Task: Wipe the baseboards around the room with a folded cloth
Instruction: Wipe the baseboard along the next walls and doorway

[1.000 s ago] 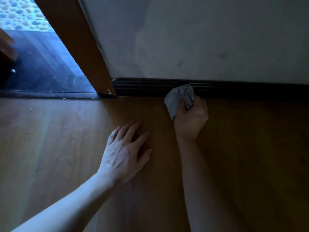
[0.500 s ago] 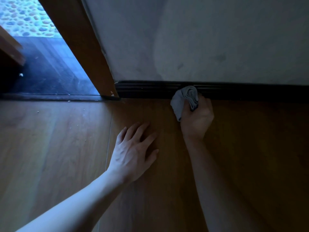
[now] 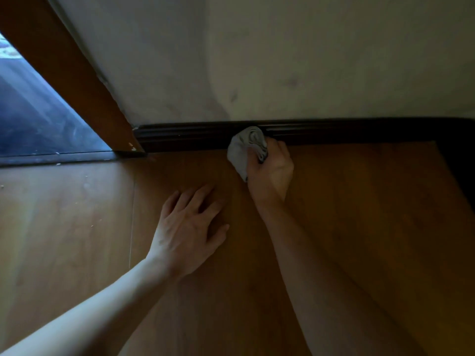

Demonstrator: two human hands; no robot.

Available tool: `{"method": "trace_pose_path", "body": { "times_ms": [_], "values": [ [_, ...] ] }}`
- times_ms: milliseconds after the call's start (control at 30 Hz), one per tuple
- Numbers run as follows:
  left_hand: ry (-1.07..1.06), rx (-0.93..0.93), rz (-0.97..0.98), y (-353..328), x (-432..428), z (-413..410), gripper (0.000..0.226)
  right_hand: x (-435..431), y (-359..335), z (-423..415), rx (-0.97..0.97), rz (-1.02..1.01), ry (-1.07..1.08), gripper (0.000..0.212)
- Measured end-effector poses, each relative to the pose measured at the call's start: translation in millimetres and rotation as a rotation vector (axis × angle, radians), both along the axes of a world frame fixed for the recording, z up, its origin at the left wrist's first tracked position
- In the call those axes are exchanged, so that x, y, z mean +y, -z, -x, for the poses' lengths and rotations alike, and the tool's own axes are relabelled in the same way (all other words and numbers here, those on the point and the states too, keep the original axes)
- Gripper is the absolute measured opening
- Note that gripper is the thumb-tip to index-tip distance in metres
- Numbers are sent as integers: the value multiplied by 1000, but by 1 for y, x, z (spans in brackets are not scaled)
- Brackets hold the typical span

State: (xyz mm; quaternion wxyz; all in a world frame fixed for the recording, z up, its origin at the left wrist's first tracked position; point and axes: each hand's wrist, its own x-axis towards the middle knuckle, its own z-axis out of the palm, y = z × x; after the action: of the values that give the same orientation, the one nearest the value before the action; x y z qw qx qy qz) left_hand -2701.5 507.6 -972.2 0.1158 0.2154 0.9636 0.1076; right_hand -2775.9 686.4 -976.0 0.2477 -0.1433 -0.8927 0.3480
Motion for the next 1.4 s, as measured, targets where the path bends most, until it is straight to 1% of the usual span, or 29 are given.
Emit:
{"method": "trace_pose_path", "body": {
  "times_ms": [100,133,300,433,567,667,700,833,867,1000,1200,1267,1400],
  "values": [
    [25,-9,1,0,1,3,64,24,2,-2,30,30,174,22],
    [29,-10,0,0,1,4,64,26,2,-1,30,35,202,22],
    [35,-6,0,3,6,6,65,31,1,-1,33,-1,125,19],
    [47,3,-2,5,7,6,65,39,-1,-2,48,44,230,21],
    [49,14,3,8,8,6,63,33,-1,-3,31,13,143,21],
    [59,23,9,7,9,6,61,30,-1,-3,49,81,231,20],
    [66,26,19,7,10,6,61,26,-2,-3,51,90,226,19],
    [96,19,64,3,20,9,63,3,2,-2,53,52,-14,19],
    [105,18,65,2,24,10,63,3,3,-1,49,42,-35,21],
    [155,32,54,0,37,13,61,26,5,1,63,32,35,25],
    [186,43,49,10,47,22,61,79,10,-2,68,53,299,14],
    [197,53,47,13,50,23,62,83,11,-1,80,46,301,16],
    [186,47,39,11,54,24,61,85,12,-1,76,13,208,21]
  ]
}}
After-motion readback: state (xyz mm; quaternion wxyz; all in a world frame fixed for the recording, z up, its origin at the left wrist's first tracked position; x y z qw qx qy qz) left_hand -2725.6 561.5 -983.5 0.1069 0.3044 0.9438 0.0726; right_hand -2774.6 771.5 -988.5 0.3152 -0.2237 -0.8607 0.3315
